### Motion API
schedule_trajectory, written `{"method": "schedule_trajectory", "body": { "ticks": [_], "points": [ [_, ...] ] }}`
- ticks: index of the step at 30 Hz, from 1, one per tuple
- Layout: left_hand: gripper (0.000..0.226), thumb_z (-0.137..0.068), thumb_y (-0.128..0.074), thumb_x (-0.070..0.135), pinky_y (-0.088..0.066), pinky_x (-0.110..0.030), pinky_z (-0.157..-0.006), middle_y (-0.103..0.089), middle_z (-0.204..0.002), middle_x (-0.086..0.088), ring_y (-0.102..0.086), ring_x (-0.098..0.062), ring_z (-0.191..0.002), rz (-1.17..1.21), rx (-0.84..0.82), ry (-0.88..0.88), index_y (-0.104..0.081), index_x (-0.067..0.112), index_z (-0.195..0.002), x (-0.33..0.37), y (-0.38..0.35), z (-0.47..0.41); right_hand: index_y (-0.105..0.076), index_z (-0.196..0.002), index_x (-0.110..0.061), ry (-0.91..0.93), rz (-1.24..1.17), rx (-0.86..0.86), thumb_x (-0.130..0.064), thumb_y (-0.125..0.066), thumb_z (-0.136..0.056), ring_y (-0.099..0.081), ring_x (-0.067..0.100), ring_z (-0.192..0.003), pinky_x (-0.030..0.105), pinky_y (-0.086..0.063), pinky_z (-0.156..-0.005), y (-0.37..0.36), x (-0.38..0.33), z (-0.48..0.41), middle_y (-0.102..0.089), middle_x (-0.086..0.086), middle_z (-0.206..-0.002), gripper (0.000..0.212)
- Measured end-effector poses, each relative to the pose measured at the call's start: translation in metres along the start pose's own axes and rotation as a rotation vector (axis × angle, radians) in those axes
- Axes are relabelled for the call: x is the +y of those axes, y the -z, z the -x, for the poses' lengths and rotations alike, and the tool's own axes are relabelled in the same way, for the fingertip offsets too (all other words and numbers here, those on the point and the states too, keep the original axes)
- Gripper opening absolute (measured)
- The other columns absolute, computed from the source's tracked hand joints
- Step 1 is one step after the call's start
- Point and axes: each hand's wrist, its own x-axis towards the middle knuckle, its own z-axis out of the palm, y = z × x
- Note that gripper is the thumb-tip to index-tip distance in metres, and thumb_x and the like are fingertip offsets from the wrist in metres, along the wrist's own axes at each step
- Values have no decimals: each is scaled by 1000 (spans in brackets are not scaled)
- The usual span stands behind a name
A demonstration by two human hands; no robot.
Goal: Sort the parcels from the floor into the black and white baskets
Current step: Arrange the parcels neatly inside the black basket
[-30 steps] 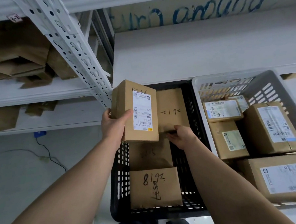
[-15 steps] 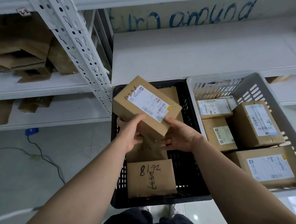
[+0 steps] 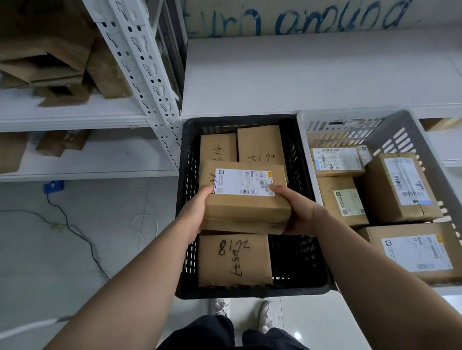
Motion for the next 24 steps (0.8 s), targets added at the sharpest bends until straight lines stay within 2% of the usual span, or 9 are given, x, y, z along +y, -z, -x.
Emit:
{"method": "schedule_trajectory", "body": {
  "ticks": [3,6,10,12,14,17,19,21,24],
  "points": [
    [50,-64,-57,62,-40,-49,-104,-71,-108,-5,-62,-25,-105,13,-28,21,-68,28,-99,-3,-2,12,-67,-116,-23,-25,24,30,-55,-65,-81,-66,24,-87,36,-55,-77,-4,3,0,-71,9,-101,47],
    [30,-81,-54,49,-42,-44,-103,-70,-97,-5,-62,-23,-97,73,-26,23,-67,23,-91,-9,-1,7,-67,-119,-24,2,4,80,-52,-63,-78,-64,25,-93,38,-53,-83,-7,9,-6,-69,9,-108,49],
    [20,-88,-54,36,-47,-35,-90,-68,-94,-8,-61,-22,-85,149,4,-3,-65,20,-86,-13,1,-5,-66,-121,-22,59,-34,117,-44,-59,-80,-63,25,-99,38,-53,-83,-14,11,-12,-68,8,-115,47],
    [19,-92,-53,35,-48,-31,-81,-67,-96,-7,-61,-19,-83,152,-1,12,-64,21,-86,-18,3,-12,-68,-120,-21,101,-19,105,-43,-59,-81,-63,25,-104,42,-52,-89,-16,17,-16,-69,8,-120,45],
    [22,-94,-50,40,-45,-27,-69,-66,-96,-5,-59,-16,-83,95,-16,37,-62,23,-86,-24,6,-14,-67,-122,-21,140,-31,106,-43,-59,-83,-63,25,-107,44,-50,-94,-15,25,-19,-68,9,-122,45],
    [26,-94,-48,47,-42,-28,-67,-65,-93,-4,-59,-17,-86,63,-51,47,-59,26,-85,-28,7,-14,-64,-123,-23,111,-36,115,-44,-53,-90,-63,23,-99,37,-49,-85,-16,35,-19,-69,7,-119,41],
    [28,-95,-45,51,-39,-30,-74,-64,-100,-3,-59,-18,-94,38,-65,32,-60,28,-91,-30,9,-19,-64,-115,-27,53,4,132,-51,-50,-88,-60,21,-91,33,-46,-77,-18,39,-17,-70,4,-109,38],
    [38,-94,-42,55,-33,-32,-87,-60,-116,-4,-54,-21,-108,-48,-75,4,-58,26,-112,-33,12,-24,-62,-107,-33,30,60,178,-57,-49,-86,-59,21,-93,34,-42,-80,-17,41,-18,-67,1,-106,35],
    [87,-76,-43,75,-30,-39,-108,-48,-139,-5,-46,-23,-126,-153,-61,-7,-34,24,-146,-36,15,-29,-62,-107,-35,59,92,167,-60,-55,-79,-58,20,-103,34,-41,-87,-18,44,-17,-66,-1,-110,38]
  ]
}}
